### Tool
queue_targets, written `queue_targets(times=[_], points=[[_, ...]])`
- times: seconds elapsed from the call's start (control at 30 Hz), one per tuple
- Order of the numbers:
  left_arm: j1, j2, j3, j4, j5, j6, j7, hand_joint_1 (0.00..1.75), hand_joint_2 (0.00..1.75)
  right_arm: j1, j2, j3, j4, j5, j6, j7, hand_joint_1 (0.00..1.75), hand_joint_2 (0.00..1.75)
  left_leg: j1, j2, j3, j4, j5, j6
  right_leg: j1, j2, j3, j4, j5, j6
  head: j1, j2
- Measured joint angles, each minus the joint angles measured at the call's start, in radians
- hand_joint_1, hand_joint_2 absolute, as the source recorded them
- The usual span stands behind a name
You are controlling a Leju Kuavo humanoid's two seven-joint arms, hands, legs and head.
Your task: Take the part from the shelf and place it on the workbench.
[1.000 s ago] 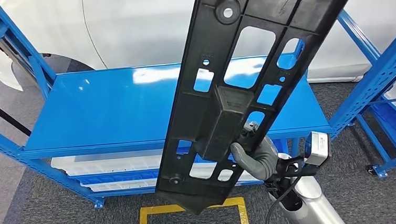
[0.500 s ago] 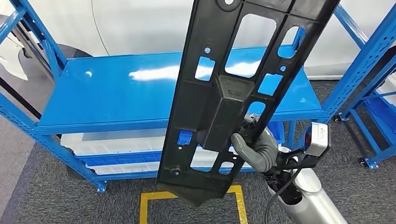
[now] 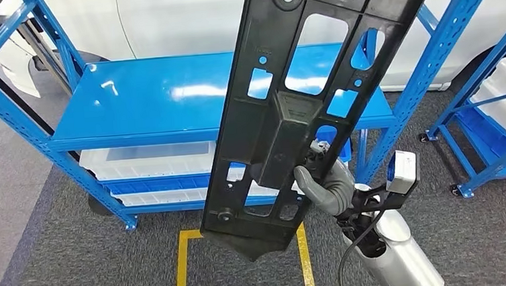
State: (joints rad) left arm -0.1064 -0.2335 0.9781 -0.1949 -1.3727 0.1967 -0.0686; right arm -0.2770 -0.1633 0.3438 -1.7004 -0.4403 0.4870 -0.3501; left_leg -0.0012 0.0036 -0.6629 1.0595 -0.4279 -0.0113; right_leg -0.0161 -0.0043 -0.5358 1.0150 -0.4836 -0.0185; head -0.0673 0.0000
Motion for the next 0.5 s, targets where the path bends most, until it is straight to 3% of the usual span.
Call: queue_targets(times=[0.1, 0.13, 0.17, 0.2, 0.27, 0.33, 0.37, 0.43, 0.47, 0.5], points=[[-0.004, 0.000, 0.001, 0.000, 0.000, -0.002, 0.000, 0.00, 1.75, 0.000, 0.000, 0.000, 0.000, 0.000, -0.001, 0.001, 1.75, 1.75, 0.004, -0.001, -0.035, 0.167, -0.144, -0.010, 0.002, -0.003, -0.047, 0.001, 0.037, -0.010, 0.000, 0.000], [-0.005, 0.000, 0.001, 0.000, 0.000, -0.002, 0.000, 0.00, 1.75, 0.000, 0.000, 0.000, 0.000, 0.000, -0.002, 0.002, 1.75, 1.75, 0.004, -0.001, -0.036, 0.216, -0.159, -0.012, 0.003, -0.003, -0.064, 0.002, 0.050, -0.009, 0.000, 0.000], [-0.005, 0.000, 0.001, 0.000, 0.000, -0.002, 0.001, 0.00, 1.75, 0.000, 0.001, 0.000, 0.000, 0.000, -0.005, 0.005, 1.75, 1.75, 0.004, -0.001, -0.023, 0.238, -0.149, -0.012, 0.004, -0.002, -0.082, 0.004, 0.062, -0.008, 0.000, 0.000], [-0.004, 0.000, 0.001, 0.000, -0.001, -0.002, 0.001, 0.00, 1.75, 0.001, 0.001, 0.000, 0.000, 0.000, -0.010, 0.010, 1.75, 1.75, 0.004, -0.001, 0.005, 0.227, -0.123, -0.011, 0.005, -0.002, -0.100, 0.006, 0.075, -0.007, 0.000, 0.000], [-0.001, 0.000, 0.001, 0.000, -0.002, -0.002, 0.002, 0.00, 1.75, 0.001, 0.001, 0.000, 0.000, 0.000, -0.021, 0.018, 1.75, 1.75, 0.003, -0.002, 0.100, 0.114, -0.081, -0.001, 0.006, -0.001, -0.128, 0.010, 0.098, -0.002, 0.000, 0.000], [0.001, 0.001, 0.001, 0.000, -0.005, -0.002, 0.002, 0.00, 1.75, 0.003, 0.002, -0.001, 0.000, -0.002, -0.028, 0.023, 1.75, 1.75, -0.002, -0.003, 0.188, -0.024, -0.098, 0.010, 0.007, -0.001, -0.140, 0.008, 0.119, 0.008, 0.000, 0.000], [0.002, 0.001, 0.001, 0.000, -0.006, -0.001, 0.001, 0.00, 1.75, 0.005, 0.002, -0.001, -0.001, -0.002, -0.030, 0.023, 1.75, 1.75, -0.005, -0.004, 0.208, -0.062, -0.110, 0.015, 0.006, -0.002, -0.142, 0.004, 0.130, 0.014, 0.000, 0.000], [0.005, 0.000, 0.000, 0.000, -0.007, -0.002, 0.000, 0.00, 1.75, 0.012, 0.001, -0.002, -0.001, -0.003, -0.035, 0.022, 1.75, 1.75, -0.005, -0.002, 0.204, -0.080, -0.095, 0.024, 0.004, -0.002, -0.143, -0.007, 0.151, 0.027, 0.000, 0.000], [0.005, 0.000, 0.000, 0.000, -0.007, -0.002, 0.000, 0.00, 1.75, 0.017, 0.001, -0.003, -0.002, -0.003, -0.036, 0.022, 1.75, 1.75, -0.003, 0.000, 0.195, -0.085, -0.082, 0.031, 0.004, 0.000, -0.149, -0.004, 0.142, 0.032, 0.000, 0.000], [0.006, 0.000, 0.000, 0.000, -0.007, -0.002, 0.000, 0.00, 1.75, 0.020, 0.001, -0.005, -0.002, -0.003, -0.036, 0.021, 1.75, 1.75, 0.000, 0.003, 0.183, -0.088, -0.066, 0.037, 0.004, 0.002, -0.158, 0.016, 0.110, 0.037, 0.000, 0.000]])
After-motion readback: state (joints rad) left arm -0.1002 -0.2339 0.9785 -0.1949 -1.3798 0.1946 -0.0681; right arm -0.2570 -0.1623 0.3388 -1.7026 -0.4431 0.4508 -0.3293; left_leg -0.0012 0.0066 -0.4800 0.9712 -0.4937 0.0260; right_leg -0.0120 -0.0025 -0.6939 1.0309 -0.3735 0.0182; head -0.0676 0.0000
